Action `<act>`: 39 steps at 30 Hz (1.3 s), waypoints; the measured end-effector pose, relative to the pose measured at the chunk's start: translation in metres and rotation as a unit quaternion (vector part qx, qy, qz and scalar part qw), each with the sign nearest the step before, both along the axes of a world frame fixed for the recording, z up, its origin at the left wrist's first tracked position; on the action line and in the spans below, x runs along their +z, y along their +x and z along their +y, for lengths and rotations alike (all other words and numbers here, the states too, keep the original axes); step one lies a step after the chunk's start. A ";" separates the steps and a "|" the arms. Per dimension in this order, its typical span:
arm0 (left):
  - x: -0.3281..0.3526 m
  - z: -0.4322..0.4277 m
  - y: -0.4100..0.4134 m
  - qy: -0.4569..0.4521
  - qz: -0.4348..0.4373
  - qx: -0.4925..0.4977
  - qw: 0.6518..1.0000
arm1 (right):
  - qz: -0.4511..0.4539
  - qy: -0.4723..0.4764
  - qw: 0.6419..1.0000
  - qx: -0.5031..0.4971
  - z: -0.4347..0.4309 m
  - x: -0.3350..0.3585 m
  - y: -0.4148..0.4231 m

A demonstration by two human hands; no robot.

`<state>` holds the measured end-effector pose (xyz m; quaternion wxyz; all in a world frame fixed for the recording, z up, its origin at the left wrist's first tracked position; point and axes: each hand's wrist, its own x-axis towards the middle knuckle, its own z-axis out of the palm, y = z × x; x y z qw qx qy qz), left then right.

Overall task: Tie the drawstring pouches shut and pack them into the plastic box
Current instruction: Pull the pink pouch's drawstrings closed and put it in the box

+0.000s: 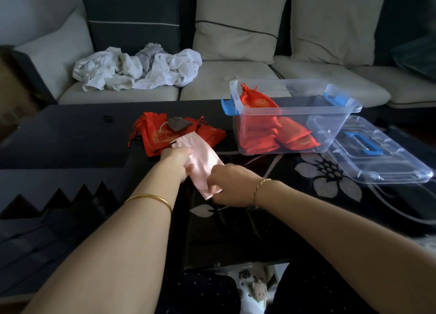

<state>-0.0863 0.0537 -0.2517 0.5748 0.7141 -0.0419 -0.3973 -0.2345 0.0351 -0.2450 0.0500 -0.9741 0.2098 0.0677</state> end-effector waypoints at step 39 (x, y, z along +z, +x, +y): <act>0.064 0.021 -0.046 -0.310 0.009 0.002 0.951 | -0.423 0.432 0.732 -0.313 -0.037 0.048 -0.030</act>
